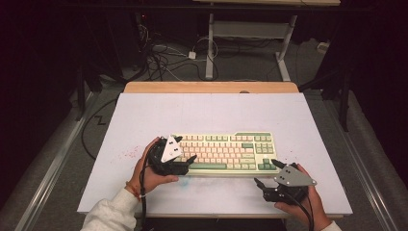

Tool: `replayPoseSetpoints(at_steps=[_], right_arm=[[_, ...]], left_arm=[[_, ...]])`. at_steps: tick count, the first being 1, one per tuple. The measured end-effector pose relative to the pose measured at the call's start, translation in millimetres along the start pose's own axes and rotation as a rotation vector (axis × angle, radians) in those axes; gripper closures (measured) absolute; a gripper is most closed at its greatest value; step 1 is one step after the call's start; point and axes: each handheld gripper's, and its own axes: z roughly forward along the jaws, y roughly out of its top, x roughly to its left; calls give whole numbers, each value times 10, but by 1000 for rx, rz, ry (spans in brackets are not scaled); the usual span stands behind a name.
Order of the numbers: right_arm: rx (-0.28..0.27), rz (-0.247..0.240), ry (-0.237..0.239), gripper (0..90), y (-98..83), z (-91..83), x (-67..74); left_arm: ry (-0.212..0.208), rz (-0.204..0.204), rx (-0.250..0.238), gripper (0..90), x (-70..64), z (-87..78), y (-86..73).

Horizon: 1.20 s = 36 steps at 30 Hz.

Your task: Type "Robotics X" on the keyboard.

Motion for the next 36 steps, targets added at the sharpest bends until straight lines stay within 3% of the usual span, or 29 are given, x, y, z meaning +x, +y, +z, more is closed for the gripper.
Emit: replayPoseSetpoints(at_steps=[5, 11, 14, 18, 23, 36], right_arm=[[-1, 2, -1, 196, 1, -1, -5], [0, 2, -1, 196, 0, 0, -3], [1, 5, -1, 196, -1, 1, -4], [2, 1, 0, 196, 1, 6, -1], [3, 1, 0, 196, 1, 8, 0], [10, -1, 5, 196, -3, 19, 5]], left_arm=[[-37, -5, 0, 371, -46, 1, 25], [-108, -12, -15, 641, -55, -4, 46], [-126, 1, -4, 764, -75, 11, 60], [-152, 31, 23, 857, -124, 51, 86], [-167, 69, 57, 874, -186, 116, 119], [-198, 85, 126, 872, -253, 317, 123]])
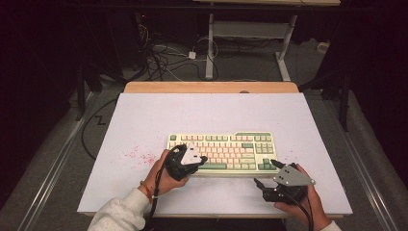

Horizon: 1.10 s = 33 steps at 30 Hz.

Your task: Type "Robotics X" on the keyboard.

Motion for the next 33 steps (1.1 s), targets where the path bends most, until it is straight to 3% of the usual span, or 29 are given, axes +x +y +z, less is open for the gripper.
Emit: replayPoseSetpoints(at_steps=[7, 17, 33], right_arm=[[3, -1, 4, 196, -3, 5, 3], [6, -3, 8, 196, -5, 9, 4], [9, -3, 11, 196, -5, 11, 8]], left_arm=[[-4, 0, 31, 870, 18, 62, -40], [-3, 33, 81, 870, 4, 114, -93], [5, 33, 92, 859, 11, 129, -109]])
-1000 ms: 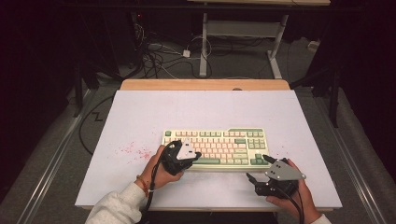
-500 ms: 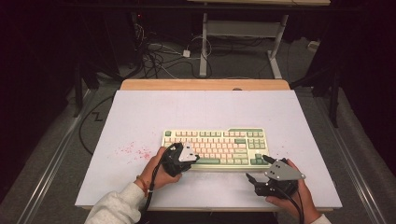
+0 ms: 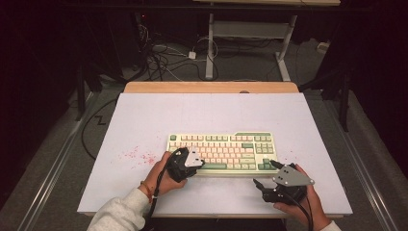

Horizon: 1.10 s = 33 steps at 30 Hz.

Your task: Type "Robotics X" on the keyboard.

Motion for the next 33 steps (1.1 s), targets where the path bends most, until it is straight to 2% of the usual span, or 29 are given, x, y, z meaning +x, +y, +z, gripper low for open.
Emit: replayPoseSetpoints(at_steps=[15, 18, 19, 22, 28, 33], right_arm=[[1, -1, 0, 196, -1, 1, 1], [3, -2, -1, 196, -1, 0, -1], [3, -2, 0, 197, -1, 1, -2], [4, -4, 0, 196, 0, 3, 1], [-1, 0, -5, 197, 1, -9, -11], [-3, 0, -5, 197, 3, -10, -12]], left_arm=[[1, 6, 3, 858, -16, 6, 5], [-11, 15, 23, 867, -26, 35, 0], [-8, 22, 13, 873, -37, 42, -4], [-3, 38, 22, 872, -62, 28, 25], [8, 15, -23, 860, -17, -71, 41], [21, 16, -25, 854, 5, -100, 37]])
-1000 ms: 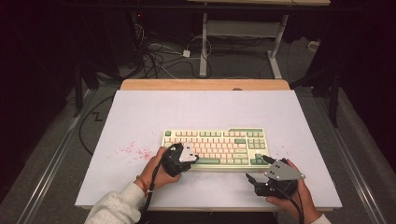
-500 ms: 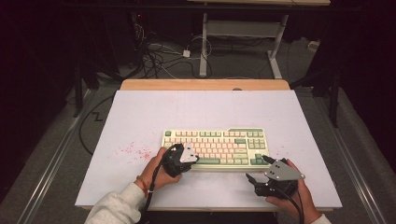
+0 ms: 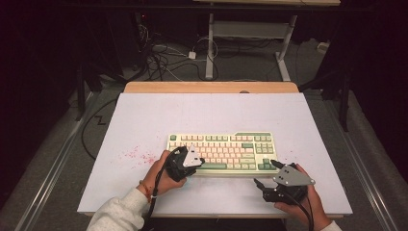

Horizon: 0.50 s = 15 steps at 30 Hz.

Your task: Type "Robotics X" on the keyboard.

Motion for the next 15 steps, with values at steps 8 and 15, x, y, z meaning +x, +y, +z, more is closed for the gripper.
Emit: replayPoseSetpoints(at_steps=[8, 15], right_arm=[[-1, -1, -1, 196, 1, -2, -3], [-7, 1, -7, 199, 3, -16, -21]], left_arm=[[24, -15, -15, 821, 52, -63, -30], [51, -28, -54, 729, 93, -145, -69]])
